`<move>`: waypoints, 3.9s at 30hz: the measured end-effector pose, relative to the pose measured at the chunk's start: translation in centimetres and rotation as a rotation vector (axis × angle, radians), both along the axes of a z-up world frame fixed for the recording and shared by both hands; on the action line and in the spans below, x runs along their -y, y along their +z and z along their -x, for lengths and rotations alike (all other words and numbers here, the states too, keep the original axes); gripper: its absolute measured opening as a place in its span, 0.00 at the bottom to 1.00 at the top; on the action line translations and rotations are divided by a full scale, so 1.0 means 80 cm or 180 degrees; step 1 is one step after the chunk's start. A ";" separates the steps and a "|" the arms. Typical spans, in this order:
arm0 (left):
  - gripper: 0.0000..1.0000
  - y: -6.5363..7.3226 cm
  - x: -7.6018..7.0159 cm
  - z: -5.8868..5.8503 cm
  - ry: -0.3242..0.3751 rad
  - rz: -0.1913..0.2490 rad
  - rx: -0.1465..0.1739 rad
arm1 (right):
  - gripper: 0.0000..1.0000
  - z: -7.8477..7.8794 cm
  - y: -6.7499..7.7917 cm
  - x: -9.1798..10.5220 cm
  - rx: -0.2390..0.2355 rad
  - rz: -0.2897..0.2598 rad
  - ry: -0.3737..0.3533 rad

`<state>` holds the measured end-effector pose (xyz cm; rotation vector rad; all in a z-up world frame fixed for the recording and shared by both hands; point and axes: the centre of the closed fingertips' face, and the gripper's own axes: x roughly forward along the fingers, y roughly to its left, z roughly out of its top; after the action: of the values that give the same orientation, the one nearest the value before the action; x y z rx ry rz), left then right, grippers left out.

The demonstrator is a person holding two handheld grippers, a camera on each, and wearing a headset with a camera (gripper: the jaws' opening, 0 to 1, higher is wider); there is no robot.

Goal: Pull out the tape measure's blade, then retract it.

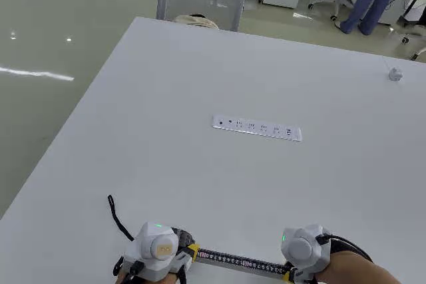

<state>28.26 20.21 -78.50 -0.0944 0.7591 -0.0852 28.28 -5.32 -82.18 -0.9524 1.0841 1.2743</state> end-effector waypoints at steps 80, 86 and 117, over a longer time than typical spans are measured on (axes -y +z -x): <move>0.59 0.000 0.001 0.000 -0.0046 0.0048 0.0002 | 0.15 0.002 0.000 -0.042 0.0011 -0.0165 -0.0025; 0.59 0.001 0.001 0.000 -0.0044 0.0040 0.0012 | 0.15 0.002 0.000 -0.046 0.0015 -0.0186 -0.0019; 0.59 -0.001 0.001 0.001 -0.0048 0.0050 0.0014 | 0.15 0.002 0.001 -0.065 0.0011 -0.0259 0.0014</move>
<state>28.16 20.10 -78.56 -0.1033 0.7549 -0.1059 28.13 -0.14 -82.11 -0.8958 1.0203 1.3101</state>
